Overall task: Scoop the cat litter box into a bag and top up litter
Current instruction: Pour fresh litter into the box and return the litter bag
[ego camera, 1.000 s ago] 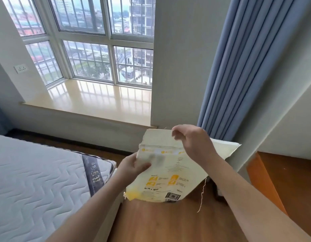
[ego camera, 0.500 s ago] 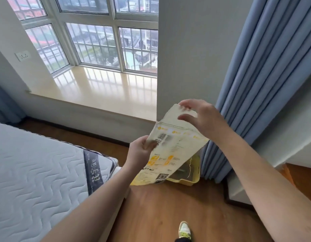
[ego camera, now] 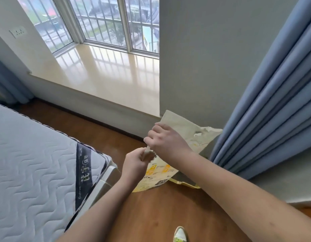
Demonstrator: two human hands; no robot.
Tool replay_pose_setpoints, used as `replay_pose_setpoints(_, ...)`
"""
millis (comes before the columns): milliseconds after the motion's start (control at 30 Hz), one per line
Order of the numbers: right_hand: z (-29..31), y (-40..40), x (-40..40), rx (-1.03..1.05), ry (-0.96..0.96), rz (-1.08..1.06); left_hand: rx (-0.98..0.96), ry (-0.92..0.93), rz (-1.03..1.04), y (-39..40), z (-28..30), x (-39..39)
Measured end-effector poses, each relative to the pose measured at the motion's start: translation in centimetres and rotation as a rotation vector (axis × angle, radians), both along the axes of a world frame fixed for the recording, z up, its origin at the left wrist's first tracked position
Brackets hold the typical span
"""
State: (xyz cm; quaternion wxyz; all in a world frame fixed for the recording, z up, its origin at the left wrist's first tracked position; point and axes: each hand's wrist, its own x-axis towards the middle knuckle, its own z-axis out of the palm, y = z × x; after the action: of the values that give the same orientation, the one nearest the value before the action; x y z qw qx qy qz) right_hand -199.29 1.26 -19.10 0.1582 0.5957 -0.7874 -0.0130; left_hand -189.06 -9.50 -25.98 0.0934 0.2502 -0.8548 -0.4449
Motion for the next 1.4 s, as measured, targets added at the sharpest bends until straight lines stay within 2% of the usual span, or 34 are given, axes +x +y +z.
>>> replay_pose_setpoints(200,-4.9,-0.3,-3.7,-0.074,-0.048,0.014,0.046,0.048,-0.025,-0.8,-5.8,-3.3)
replay_pose_setpoints(333,-9.0,0.1,-5.3,-0.168,-0.119,0.038,-0.002,0.085,-0.108,-2.0,-9.9,-3.4)
replay_pose_setpoints(467,-13.7,0.5,-6.7,-0.236,-0.144,-0.023,-0.128,-0.093,-0.183,-5.5,-16.6,-2.5)
replay_pose_setpoints(567,-17.0,0.3,-7.4,-0.295,-0.162,-0.06,-0.208,-0.222,-0.166,-8.0,-22.1,-1.7)
replay_pose_setpoints(667,-20.4,-0.6,-8.8,-0.35,-0.151,-0.072,-0.298,-0.272,-0.136,-9.9,-26.8,-2.3)
replay_pose_setpoints(767,-24.2,-1.1,-10.4,-0.426,-0.181,-0.088,-0.181,-0.201,-0.057,-11.6,-31.7,-3.7)
replay_pose_setpoints(900,-29.7,-1.1,-12.4,-0.509,-0.186,-0.144,-0.05,0.023,0.031,-12.8,-37.3,-5.0)
replay_pose_setpoints(1167,-39.8,-1.2,-14.2,-0.514,-0.002,-0.263,-0.14,0.281,0.033,-14.2,-46.0,-7.1)
replay_pose_setpoints(1400,-45.9,-4.7,-14.0,-0.366,-0.078,-0.272,-0.298,0.39,0.052,-14.1,-49.3,-8.2)
